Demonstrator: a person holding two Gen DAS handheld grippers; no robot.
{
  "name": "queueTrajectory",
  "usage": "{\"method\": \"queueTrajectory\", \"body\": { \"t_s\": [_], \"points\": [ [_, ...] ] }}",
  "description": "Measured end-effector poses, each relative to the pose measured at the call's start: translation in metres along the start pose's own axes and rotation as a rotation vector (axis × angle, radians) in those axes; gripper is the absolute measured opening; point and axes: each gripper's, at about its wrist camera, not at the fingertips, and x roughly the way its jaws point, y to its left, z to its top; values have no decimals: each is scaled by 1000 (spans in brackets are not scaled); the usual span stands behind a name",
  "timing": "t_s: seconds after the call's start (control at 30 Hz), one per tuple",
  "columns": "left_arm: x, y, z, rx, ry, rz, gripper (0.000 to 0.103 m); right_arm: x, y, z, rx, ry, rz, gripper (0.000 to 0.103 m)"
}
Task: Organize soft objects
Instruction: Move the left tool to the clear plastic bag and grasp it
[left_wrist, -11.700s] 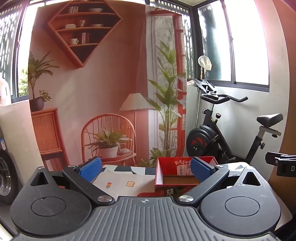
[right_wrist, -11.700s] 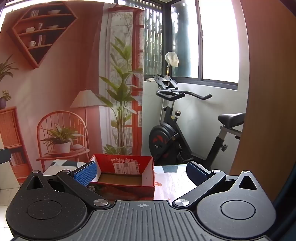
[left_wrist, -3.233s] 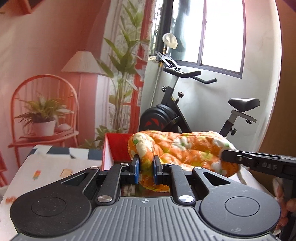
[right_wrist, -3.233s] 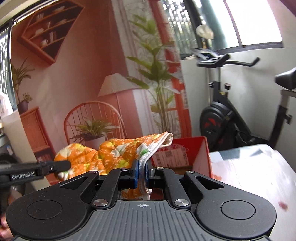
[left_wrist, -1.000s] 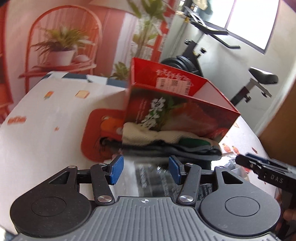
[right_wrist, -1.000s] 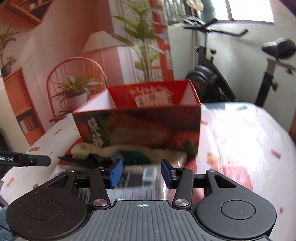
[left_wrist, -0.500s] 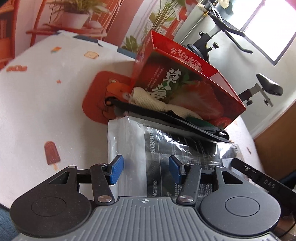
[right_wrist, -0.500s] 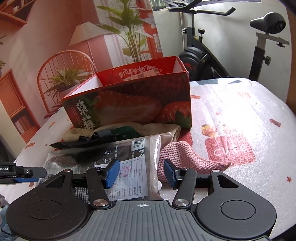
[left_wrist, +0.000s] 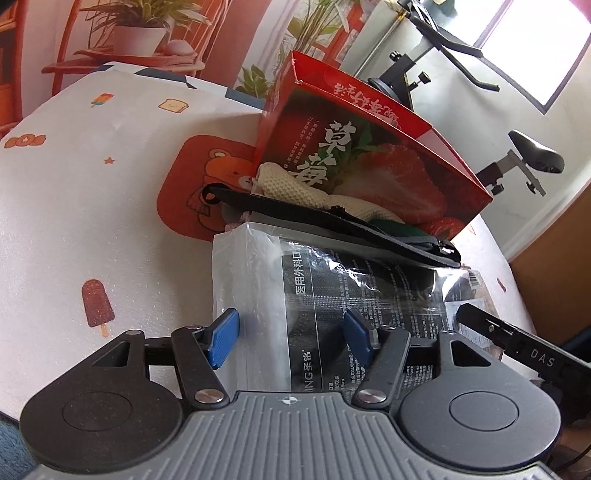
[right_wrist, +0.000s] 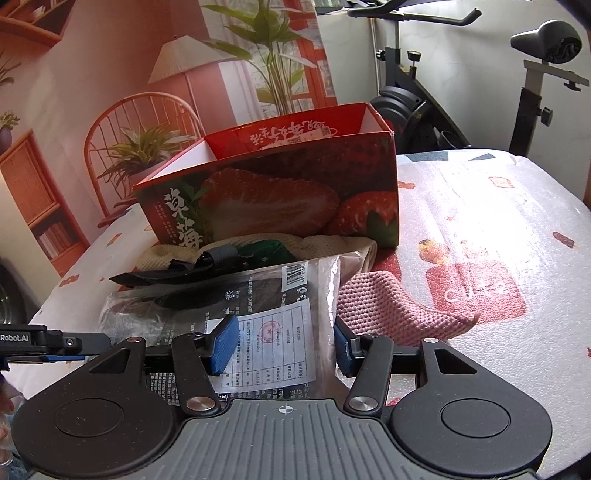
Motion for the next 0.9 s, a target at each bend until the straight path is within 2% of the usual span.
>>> {"method": "queueTrajectory", "body": {
  "t_s": [0.57, 0.9],
  "points": [
    [0, 1, 0, -1, 2, -18, 63, 2, 0, -1, -1, 18, 9, 51],
    [-6, 2, 5, 17, 6, -25, 59, 0, 5, -1, -19, 40, 44, 49]
  ]
}}
